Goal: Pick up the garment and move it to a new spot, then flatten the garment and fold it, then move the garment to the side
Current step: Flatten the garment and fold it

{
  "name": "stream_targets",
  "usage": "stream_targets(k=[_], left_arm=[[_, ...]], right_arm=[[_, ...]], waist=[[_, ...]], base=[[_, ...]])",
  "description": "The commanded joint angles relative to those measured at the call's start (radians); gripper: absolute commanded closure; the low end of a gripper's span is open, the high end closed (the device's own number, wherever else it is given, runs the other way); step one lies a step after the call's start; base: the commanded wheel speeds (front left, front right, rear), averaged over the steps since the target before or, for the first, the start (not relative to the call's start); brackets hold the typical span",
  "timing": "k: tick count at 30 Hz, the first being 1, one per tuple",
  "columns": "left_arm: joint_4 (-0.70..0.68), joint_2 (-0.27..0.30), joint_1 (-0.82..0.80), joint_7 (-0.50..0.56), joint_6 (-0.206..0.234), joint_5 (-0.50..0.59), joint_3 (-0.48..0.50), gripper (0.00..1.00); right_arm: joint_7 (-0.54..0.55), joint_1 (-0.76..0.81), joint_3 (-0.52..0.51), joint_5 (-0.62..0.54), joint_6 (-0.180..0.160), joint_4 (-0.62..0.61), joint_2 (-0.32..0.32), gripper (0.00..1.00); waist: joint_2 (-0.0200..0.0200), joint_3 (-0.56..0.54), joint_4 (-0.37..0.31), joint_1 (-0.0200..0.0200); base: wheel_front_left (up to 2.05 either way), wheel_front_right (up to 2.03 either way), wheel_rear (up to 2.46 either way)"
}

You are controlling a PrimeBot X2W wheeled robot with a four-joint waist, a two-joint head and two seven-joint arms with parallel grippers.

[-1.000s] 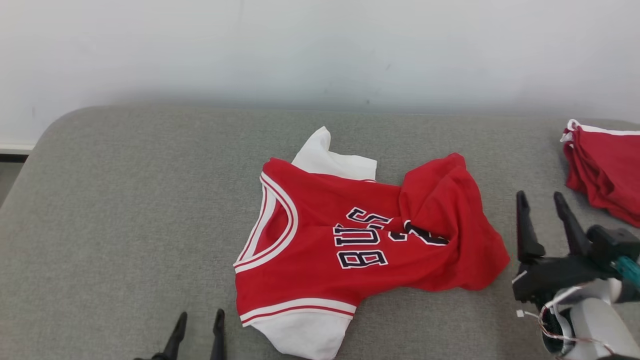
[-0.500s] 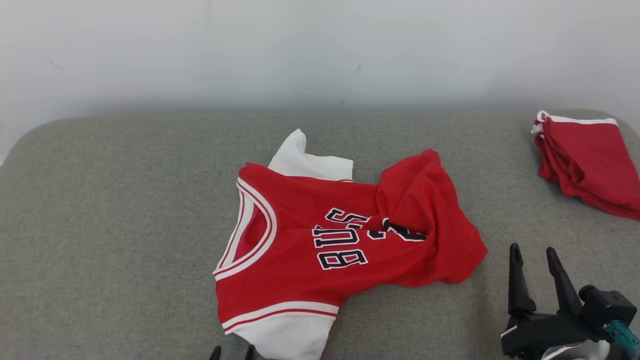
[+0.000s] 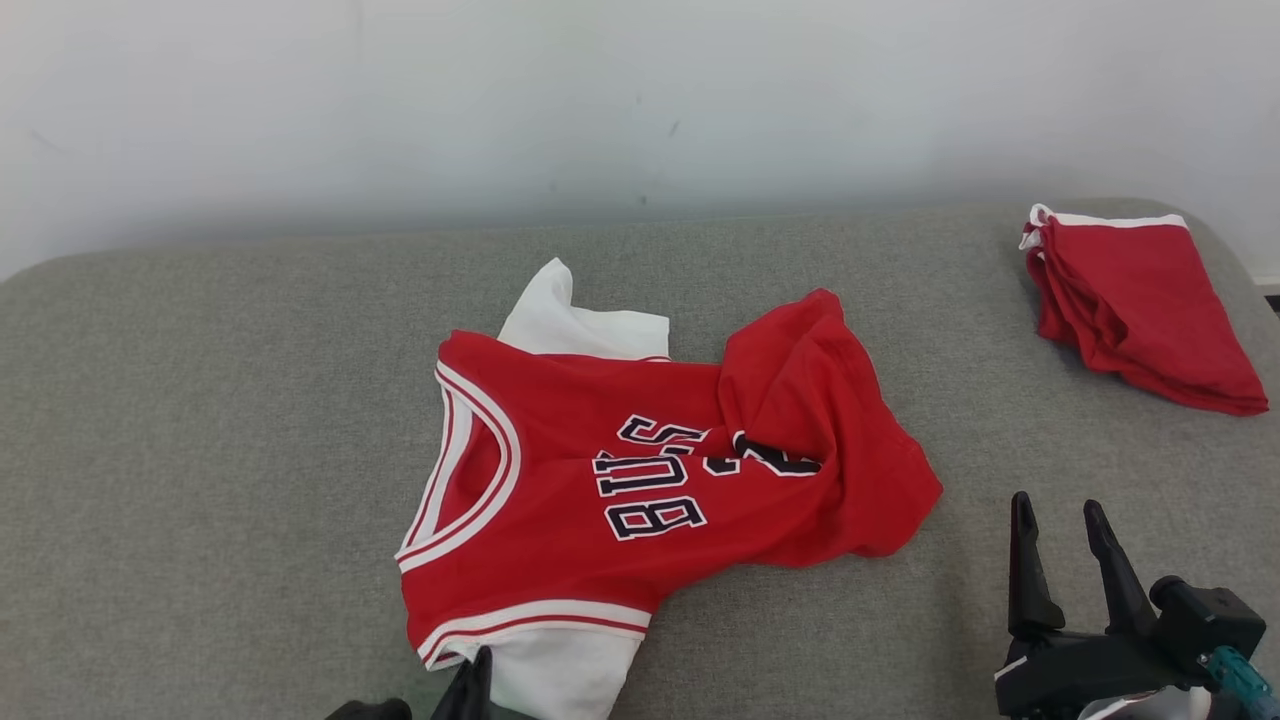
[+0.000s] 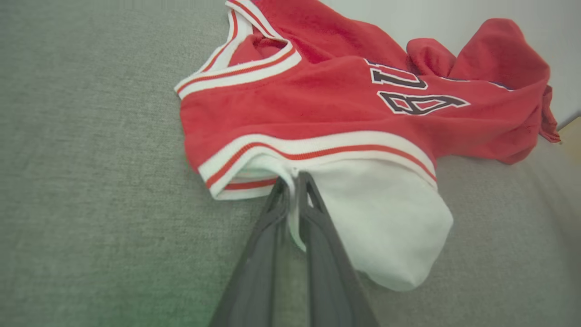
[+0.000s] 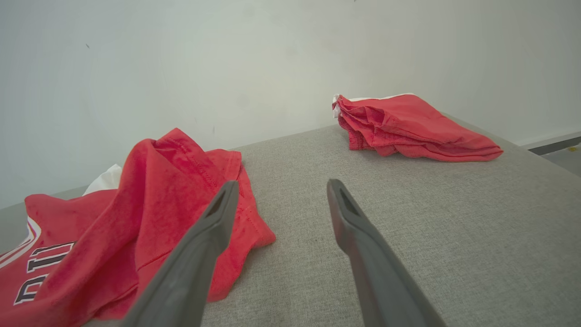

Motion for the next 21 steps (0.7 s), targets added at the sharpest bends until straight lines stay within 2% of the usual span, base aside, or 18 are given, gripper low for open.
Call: stream_targets(k=[1, 11, 16, 21], left_arm=[[-0.005, 0.001, 0.001, -0.003, -0.005, 0.006, 0.000, 1.00], [-0.181, 0.001, 0.112, -0.003, -0.005, 0.100, 0.055, 1.00], [-0.233, 0.014, 0.186, -0.003, -0.006, 0.139, 0.014, 1.00], [-0.291, 0.012, 0.228, -0.003, -0.006, 0.146, -0.038, 1.00]], right_arm=[[-0.004, 0.010, -0.004, -0.006, -0.003, -0.005, 0.004, 0.00], [-0.004, 0.036, -0.021, 0.009, -0.003, -0.007, 0.018, 0.00], [-0.004, 0.032, -0.028, 0.011, -0.003, -0.006, 0.024, 0.00], [-0.004, 0.026, -0.033, 0.014, -0.003, -0.004, 0.026, 0.00]], waist=[[0.0000, -0.001, 0.005, 0.0000], [0.0000, -0.008, 0.080, 0.0000], [0.0000, 0.001, 0.111, 0.0000], [0.0000, 0.008, 0.114, 0.0000]], base=[[0.00, 0.00, 0.00], [0.00, 0.00, 0.00], [0.00, 0.00, 0.00], [0.00, 0.00, 0.00]])
